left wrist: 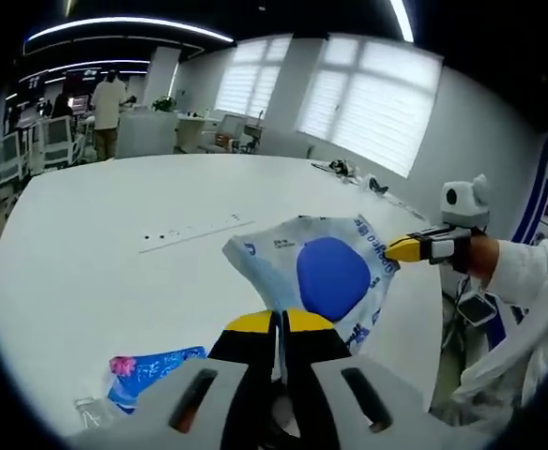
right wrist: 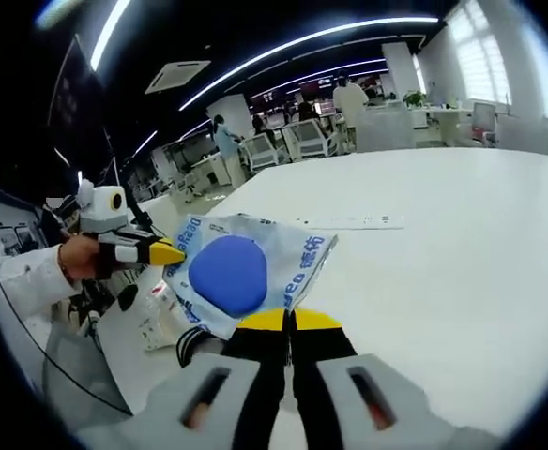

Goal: Arrange the tabletop items into an orderly group along one side of the table until the central work area is clear of visible clutter.

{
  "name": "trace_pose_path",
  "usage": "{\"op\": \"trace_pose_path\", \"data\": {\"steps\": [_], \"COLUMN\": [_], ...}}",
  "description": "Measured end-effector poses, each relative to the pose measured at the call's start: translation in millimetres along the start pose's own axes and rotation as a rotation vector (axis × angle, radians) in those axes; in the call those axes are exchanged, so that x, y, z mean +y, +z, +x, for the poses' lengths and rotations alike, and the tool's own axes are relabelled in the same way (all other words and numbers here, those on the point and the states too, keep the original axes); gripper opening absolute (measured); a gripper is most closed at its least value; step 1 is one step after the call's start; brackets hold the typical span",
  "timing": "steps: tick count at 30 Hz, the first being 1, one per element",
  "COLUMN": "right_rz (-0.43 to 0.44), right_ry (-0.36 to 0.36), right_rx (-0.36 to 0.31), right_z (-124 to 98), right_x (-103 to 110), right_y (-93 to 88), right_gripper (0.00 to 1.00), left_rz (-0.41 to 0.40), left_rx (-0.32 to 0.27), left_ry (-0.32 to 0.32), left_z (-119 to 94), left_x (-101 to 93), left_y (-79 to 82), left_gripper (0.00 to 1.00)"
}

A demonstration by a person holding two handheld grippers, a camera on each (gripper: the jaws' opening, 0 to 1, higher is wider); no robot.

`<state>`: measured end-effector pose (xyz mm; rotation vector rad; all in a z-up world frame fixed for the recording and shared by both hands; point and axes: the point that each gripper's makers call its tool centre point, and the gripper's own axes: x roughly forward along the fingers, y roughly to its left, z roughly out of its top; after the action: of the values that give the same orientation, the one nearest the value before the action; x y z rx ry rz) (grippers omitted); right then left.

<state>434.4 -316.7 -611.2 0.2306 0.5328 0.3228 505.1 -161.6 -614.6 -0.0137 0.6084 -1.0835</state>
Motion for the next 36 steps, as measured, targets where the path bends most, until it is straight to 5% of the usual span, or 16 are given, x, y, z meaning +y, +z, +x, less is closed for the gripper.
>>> {"op": "trace_pose_path", "data": {"steps": [19, 36], "right_rz": [-0.002, 0.022], "right_ry": [-0.006, -0.014], "right_rx": [0.012, 0.077], "right_z": [11, 36], "right_x": [-52, -91], "right_y": [14.1, -7.2], "right_gripper": [0.0, 0.0], "left_rz": [-0.054, -0.122], "left_rx": [0.001, 0.062], "left_ry": [0.035, 0.068], "left_z": [45, 88], "left_x": [-2.8, 10.3], "left_y": [6.9, -20.0], "left_gripper": [0.0, 0.0]}}
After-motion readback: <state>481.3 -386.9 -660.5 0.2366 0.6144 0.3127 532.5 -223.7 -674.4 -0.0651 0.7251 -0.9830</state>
